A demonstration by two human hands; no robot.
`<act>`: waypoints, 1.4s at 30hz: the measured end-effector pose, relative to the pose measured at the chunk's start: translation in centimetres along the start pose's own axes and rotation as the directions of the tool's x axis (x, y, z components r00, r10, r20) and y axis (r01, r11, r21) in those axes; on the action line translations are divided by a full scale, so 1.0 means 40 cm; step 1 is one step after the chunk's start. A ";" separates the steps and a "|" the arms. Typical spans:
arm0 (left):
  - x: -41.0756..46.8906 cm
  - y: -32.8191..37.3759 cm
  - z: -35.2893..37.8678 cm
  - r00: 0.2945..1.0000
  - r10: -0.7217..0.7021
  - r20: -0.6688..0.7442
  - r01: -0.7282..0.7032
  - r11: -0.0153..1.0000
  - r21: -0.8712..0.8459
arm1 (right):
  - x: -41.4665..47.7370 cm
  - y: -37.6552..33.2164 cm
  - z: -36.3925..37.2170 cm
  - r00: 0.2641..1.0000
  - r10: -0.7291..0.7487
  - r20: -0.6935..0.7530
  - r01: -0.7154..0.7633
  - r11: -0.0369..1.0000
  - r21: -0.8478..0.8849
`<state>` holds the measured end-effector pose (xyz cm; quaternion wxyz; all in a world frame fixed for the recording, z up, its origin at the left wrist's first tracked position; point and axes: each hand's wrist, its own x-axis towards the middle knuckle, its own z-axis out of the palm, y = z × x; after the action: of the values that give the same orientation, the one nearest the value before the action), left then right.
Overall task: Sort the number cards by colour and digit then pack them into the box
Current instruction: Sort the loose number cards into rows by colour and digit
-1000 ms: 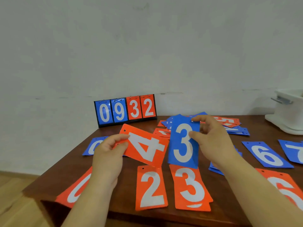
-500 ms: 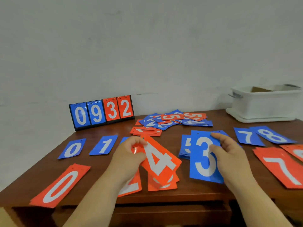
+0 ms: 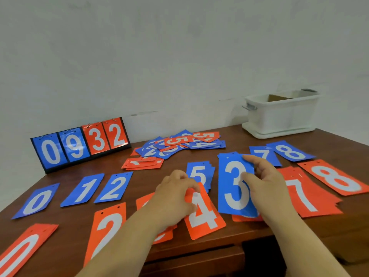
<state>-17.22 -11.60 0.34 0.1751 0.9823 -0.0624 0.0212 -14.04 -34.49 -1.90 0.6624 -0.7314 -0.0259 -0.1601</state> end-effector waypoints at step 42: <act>0.138 -0.408 -0.137 0.934 -0.278 -0.223 0.228 0.947 -0.225 | 0.348 -0.046 0.623 0.790 0.140 0.597 0.408 0.606 -0.682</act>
<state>-9.71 4.87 0.26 0.2783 0.9495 0.0859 0.1169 3.69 -12.33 1.81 0.2158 -0.9512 -0.2183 0.0312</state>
